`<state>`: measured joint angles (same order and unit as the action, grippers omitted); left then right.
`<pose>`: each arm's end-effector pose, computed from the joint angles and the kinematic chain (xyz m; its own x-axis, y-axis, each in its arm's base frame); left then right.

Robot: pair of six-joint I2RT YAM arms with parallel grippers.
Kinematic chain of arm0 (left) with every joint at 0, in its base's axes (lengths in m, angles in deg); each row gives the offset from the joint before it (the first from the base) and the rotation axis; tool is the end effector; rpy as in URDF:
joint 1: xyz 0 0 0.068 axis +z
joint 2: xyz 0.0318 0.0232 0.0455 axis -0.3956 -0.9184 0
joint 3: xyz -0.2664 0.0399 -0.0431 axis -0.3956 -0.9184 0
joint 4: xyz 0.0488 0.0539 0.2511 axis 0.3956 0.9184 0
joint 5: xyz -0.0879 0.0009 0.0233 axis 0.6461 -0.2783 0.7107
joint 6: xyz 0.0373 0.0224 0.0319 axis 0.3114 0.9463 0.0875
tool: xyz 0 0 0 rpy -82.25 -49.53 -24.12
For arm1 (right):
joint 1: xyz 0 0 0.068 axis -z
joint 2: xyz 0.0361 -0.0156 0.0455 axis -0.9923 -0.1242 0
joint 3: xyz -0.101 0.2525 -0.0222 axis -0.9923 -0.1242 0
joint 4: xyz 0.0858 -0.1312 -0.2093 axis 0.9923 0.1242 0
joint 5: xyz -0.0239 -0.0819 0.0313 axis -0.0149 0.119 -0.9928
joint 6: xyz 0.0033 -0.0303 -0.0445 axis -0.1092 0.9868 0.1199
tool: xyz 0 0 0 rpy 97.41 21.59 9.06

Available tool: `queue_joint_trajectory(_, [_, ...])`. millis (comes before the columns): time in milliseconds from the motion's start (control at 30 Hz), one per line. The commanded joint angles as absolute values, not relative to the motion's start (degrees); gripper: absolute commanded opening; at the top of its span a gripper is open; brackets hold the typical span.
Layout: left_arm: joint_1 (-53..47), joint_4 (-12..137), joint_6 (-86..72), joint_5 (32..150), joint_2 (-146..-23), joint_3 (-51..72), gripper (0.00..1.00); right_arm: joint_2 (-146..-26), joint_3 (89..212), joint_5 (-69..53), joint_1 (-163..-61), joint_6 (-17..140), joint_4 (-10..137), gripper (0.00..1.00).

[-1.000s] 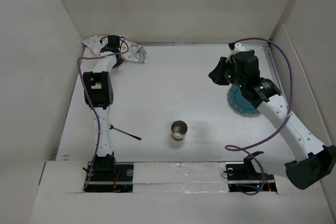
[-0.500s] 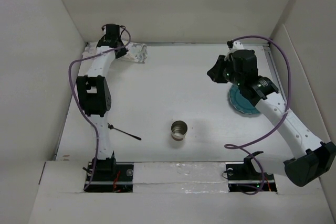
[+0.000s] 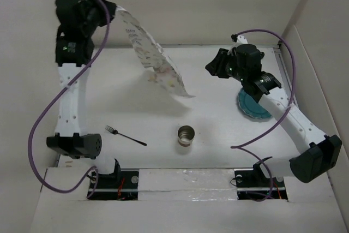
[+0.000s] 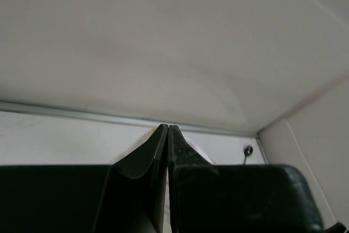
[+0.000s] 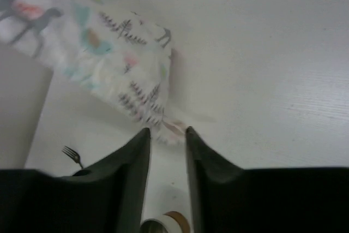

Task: Set the dinner table for one person

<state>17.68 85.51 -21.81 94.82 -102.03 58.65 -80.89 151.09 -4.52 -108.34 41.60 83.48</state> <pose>0.3276 -0.0396 0.5557 -0.0326 -0.4290 -0.9027 0.3191 0.8515 -0.4162 0.2733 0.1327 0.3936 -0.4958 0.2612 -0.8282 -0.2922 0.8479 0.4423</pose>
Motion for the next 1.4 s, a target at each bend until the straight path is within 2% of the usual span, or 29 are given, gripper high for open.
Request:
queue_joint_trajectory(0, [24.1, 80.7, -24.5, 100.3, -98.5, 52.5, 0.00, -83.1, 152.3, -7.0, -109.4, 41.4, 78.7, 0.46])
queue_joint_trajectory(67, [25.6, 79.1, -24.9, 103.1, -97.9, 47.5, 0.00, -85.0, 152.2, -8.6, -109.9, 41.4, 78.1, 0.70])
queue_joint_trajectory(167, [26.1, 78.0, -24.8, 104.1, -99.0, 43.7, 0.00, -90.7, 154.0, -10.0, -110.6, 41.4, 79.8, 0.81])
queue_joint_trajectory(333, [26.1, 76.2, -25.3, 105.5, -102.6, 40.0, 0.00, -93.9, 149.9, -12.2, -114.1, 42.5, 81.1, 0.82])
queue_joint_trajectory(400, [26.1, 75.5, -24.7, 104.6, -102.6, 38.3, 0.00, -93.1, 145.2, -10.8, -116.1, 41.8, 81.0, 0.79])
queue_joint_trajectory(433, [26.1, 75.0, -24.4, 104.1, -102.4, 36.1, 0.00, -92.4, 143.7, -10.4, -116.6, 41.3, 81.1, 0.75])
queue_joint_trajectory(467, [26.1, 74.7, -24.4, 103.5, -102.2, 34.9, 0.00, -92.0, 142.2, -9.9, -117.5, 40.7, 81.5, 0.64])
queue_joint_trajectory(500, [26.1, 73.7, -24.4, 103.5, -101.9, 33.9, 0.00, -91.7, 140.9, -8.4, -117.5, 39.7, 82.3, 0.61])
queue_joint_trajectory(533, [26.6, 72.8, -24.6, 103.9, -101.9, 31.4, 0.00, -90.3, 137.2, -6.1, -118.9, 37.4, 83.1, 0.48])
queue_joint_trajectory(600, [26.6, 72.0, -24.7, 104.2, -101.9, 30.2, 0.00, -89.9, 134.9, -3.6, -118.9, 36.5, 83.9, 0.48])
queue_joint_trajectory(700, [26.6, 70.7, -25.3, 105.0, -101.9, 28.8, 0.00, -89.4, 132.5, 2.4, -118.9, 33.1, 86.1, 0.62])
queue_joint_trajectory(733, [26.6, 70.5, -25.3, 105.4, -102.0, 28.7, 0.00, -90.2, 132.1, 3.3, -118.9, 32.7, 86.1, 0.72])
queue_joint_trajectory(833, [26.6, 69.8, -25.8, 106.2, -102.6, 28.1, 0.00, -93.3, 133.5, 5.4, -118.1, 31.2, 85.7, 0.82])
queue_joint_trajectory(1000, [26.6, 69.7, -25.5, 106.2, -102.7, 27.5, 0.00, -101.4, 137.4, 5.0, -116.1, 32.5, 79.3, 0.83])
queue_joint_trajectory(1067, [26.6, 70.0, -25.3, 105.9, -102.9, 27.3, 0.00, -105.3, 141.5, 3.0, -113.8, 32.2, 79.8, 0.80])
queue_joint_trajectory(1100, [26.6, 70.1, -24.6, 105.4, -102.7, 26.8, 0.00, -110.9, 144.5, 3.2, -112.5, 31.7, 80.9, 0.68])
queue_joint_trajectory(1133, [26.6, 70.1, -24.6, 105.0, -102.7, 26.8, 0.00, -111.0, 144.5, 3.2, -112.0, 31.7, 80.9, 0.68])
queue_joint_trajectory(1200, [26.6, 70.5, -24.5, 104.7, -102.6, 26.0, 0.00, -113.3, 147.6, 3.5, -110.6, 31.1, 80.4, 0.49])
queue_joint_trajectory(1233, [26.6, 70.4, -24.2, 104.5, -102.4, 25.7, 0.00, -114.8, 148.6, 3.4, -109.9, 31.0, 79.4, 0.23])
queue_joint_trajectory(1267, [26.6, 70.5, -24.1, 104.3, -102.1, 25.4, 0.00, -115.4, 150.0, 2.7, -108.2, 31.2, 78.9, 0.11])
queue_joint_trajectory(1300, [26.6, 70.5, -24.0, 104.1, -101.9, 24.9, 0.00, -116.0, 154.1, 2.5, -107.2, 31.6, 78.4, 0.04])
queue_joint_trajectory(1367, [26.6, 70.9, -23.8, 103.7, -101.5, 24.4, 0.00, -118.3, 159.3, 3.6, -104.5, 33.6, 78.2, 0.00])
